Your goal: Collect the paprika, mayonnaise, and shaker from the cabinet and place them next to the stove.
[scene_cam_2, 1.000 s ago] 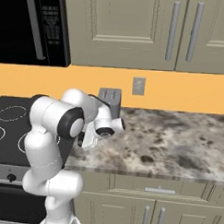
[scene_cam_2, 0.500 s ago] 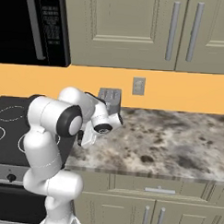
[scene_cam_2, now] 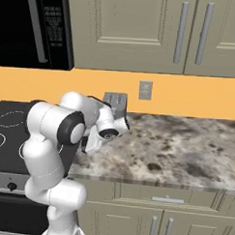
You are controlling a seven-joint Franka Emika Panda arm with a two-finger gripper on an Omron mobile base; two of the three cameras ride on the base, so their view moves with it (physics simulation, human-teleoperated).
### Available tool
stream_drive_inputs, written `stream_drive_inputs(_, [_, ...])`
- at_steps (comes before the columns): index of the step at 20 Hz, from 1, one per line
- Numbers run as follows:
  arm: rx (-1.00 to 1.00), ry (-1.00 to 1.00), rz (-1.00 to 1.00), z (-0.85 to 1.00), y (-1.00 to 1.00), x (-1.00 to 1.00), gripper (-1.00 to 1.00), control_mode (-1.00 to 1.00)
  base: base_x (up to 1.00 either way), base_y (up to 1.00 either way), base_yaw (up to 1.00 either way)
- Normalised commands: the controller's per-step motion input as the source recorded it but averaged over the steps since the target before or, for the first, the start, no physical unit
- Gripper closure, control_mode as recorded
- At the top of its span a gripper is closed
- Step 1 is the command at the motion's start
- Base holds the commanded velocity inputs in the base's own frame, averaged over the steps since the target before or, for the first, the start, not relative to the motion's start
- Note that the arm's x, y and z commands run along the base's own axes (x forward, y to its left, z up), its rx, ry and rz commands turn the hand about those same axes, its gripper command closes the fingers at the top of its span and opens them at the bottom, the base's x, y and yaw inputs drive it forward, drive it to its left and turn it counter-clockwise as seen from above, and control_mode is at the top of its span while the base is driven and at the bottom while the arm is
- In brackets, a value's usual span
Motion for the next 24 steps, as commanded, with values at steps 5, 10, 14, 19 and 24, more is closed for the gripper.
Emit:
stream_drive_inputs(5, [0.0,-0.04,0.0,0.53,-0.11,-0.19,-1.0,-1.0,0.0,0.0,0.0])
stream_drive_inputs(10, [0.0,-0.08,0.02,0.74,-0.03,-0.35,-1.0,-1.0,0.0,0.0,0.0])
stream_drive_inputs(14, [0.0,-0.08,0.01,0.72,0.07,-0.3,-1.0,-1.0,0.0,0.0,0.0])
stream_drive_inputs(19, [0.0,-0.08,0.0,0.56,0.13,-0.48,-1.0,-1.0,0.0,0.0,0.0])
stream_drive_inputs(24, [0.0,-0.05,0.0,0.42,0.14,-0.63,-1.0,-1.0,0.0,0.0,0.0])
